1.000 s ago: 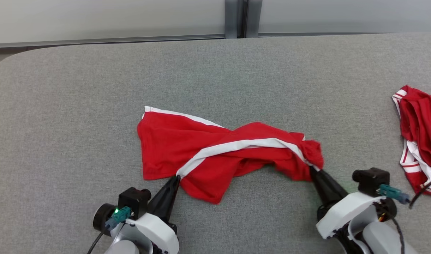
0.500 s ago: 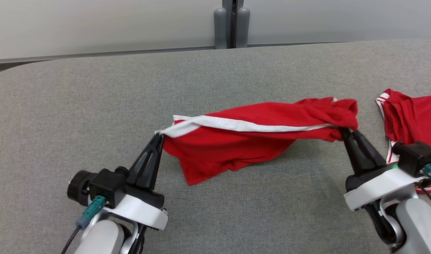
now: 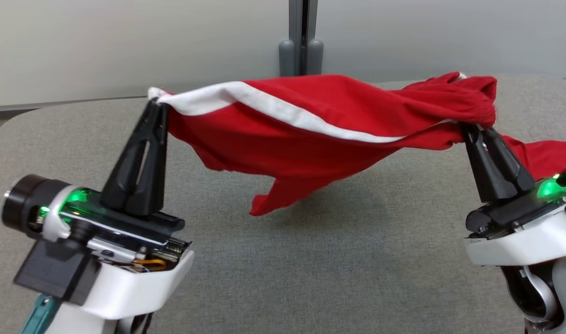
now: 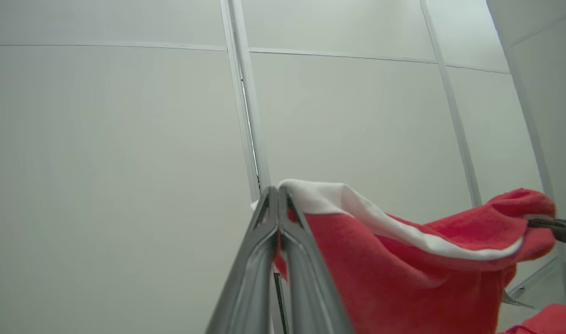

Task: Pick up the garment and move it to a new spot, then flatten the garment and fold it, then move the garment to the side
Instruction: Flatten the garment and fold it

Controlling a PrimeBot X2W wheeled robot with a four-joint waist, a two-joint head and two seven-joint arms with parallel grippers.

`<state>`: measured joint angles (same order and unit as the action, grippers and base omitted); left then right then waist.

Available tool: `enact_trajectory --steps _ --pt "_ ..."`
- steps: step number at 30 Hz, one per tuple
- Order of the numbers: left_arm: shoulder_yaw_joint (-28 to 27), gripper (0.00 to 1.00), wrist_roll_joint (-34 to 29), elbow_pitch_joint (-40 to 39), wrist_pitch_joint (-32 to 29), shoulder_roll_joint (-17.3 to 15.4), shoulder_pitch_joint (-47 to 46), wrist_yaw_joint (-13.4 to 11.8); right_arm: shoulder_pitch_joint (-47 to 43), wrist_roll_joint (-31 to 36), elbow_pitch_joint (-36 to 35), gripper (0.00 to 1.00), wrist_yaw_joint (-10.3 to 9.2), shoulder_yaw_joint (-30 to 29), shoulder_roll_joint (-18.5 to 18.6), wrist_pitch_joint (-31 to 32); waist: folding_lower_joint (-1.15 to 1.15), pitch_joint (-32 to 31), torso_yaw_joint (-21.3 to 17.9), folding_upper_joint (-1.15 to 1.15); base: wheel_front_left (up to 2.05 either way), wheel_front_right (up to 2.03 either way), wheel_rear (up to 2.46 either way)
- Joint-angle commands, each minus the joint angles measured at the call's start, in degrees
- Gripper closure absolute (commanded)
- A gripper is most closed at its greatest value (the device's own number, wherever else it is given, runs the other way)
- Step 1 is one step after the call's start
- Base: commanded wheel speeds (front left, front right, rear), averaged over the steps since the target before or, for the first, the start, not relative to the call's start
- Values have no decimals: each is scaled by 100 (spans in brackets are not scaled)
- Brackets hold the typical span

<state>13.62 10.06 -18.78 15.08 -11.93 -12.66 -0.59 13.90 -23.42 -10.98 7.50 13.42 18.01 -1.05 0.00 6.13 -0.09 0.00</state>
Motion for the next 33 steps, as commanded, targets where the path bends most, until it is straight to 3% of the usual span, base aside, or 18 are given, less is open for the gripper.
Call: enact_trajectory --steps 1,9,17,26,33 --pt "-71 100 -55 -109 6 -47 -79 -40 -41 30 -123 100 -1 -39 -7 60 0 -54 11 0 0 0 0" --pt "-374 100 -151 -773 1 -252 -609 23 370 142 -1056 100 -1 -83 4 309 0 -294 18 0 0 0 0" --pt "-534 100 -35 -810 -125 -398 -951 71 726 231 -1482 100 -1 -102 -43 521 0 -436 3 0 0 0 0" --pt "-494 100 72 -673 -158 -375 -951 62 730 98 -1336 100 -1 -55 -162 579 0 -399 33 0 0 0 0" --pt "-482 100 297 -143 -322 -377 -1179 156 852 -245 -635 100 0 194 -382 443 0 -224 23 0 0 0 0"
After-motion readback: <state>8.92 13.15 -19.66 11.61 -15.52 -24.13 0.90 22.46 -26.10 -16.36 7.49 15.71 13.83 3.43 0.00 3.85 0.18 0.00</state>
